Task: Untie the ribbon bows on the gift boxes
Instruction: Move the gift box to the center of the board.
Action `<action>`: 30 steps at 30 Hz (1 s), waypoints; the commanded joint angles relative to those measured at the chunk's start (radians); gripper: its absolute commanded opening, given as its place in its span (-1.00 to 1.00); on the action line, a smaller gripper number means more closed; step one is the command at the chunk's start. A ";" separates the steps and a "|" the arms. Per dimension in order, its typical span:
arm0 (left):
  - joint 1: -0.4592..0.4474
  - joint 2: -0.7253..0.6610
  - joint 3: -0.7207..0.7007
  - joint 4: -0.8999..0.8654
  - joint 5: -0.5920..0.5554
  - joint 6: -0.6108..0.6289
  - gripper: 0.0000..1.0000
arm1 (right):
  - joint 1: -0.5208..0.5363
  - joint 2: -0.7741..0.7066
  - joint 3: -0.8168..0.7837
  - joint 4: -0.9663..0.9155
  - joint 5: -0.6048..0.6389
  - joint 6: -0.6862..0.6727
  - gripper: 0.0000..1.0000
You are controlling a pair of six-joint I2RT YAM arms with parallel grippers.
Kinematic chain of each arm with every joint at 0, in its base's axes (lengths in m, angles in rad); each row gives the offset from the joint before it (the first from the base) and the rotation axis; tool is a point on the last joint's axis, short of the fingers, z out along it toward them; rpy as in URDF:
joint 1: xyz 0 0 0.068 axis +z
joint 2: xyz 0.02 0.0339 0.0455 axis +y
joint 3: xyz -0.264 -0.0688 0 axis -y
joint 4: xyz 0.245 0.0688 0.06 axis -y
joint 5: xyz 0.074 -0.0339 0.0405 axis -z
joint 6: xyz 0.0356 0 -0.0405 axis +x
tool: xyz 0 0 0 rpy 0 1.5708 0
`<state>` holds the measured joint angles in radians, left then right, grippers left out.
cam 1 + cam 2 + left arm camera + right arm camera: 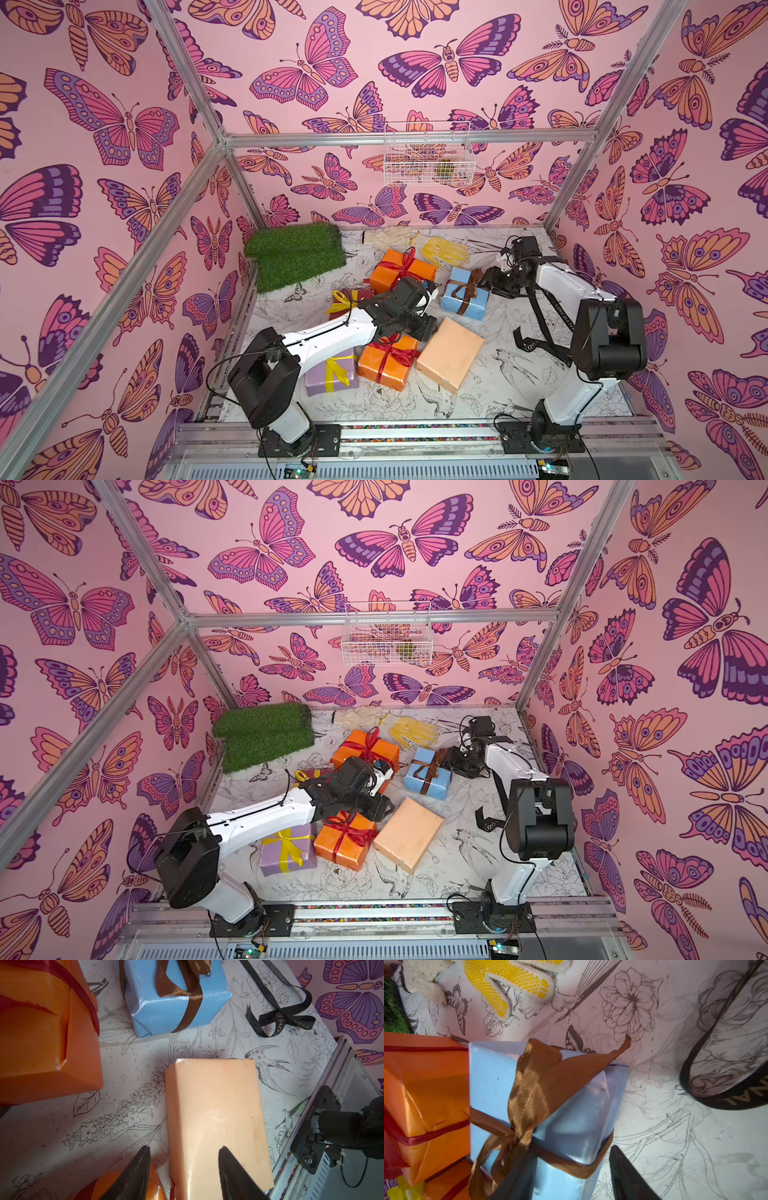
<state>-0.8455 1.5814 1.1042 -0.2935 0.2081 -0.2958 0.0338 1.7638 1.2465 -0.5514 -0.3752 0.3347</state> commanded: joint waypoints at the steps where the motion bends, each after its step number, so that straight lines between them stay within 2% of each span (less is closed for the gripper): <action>1: -0.006 -0.029 -0.006 -0.030 -0.012 -0.006 0.12 | 0.007 0.024 -0.008 0.036 -0.052 0.014 0.14; 6: -0.006 -0.047 -0.006 -0.033 -0.022 -0.009 0.12 | 0.044 0.045 -0.025 0.076 -0.113 0.038 0.08; 12: -0.006 -0.048 0.000 -0.035 -0.029 -0.013 0.11 | 0.138 0.060 -0.035 0.157 -0.151 0.115 0.06; 23: -0.007 -0.072 -0.022 -0.038 -0.046 -0.016 0.12 | 0.291 0.199 0.156 0.151 -0.136 0.137 0.04; 26: -0.007 -0.063 -0.026 -0.043 -0.047 -0.012 0.12 | 0.304 0.176 0.186 0.074 -0.018 0.119 0.07; 30: -0.007 -0.054 -0.026 -0.044 -0.039 -0.012 0.12 | 0.304 0.000 0.126 -0.061 0.266 0.097 0.14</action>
<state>-0.8455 1.5272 1.0966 -0.3164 0.1749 -0.3046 0.3424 1.9049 1.3930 -0.4774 -0.3416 0.4603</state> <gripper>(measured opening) 0.559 0.561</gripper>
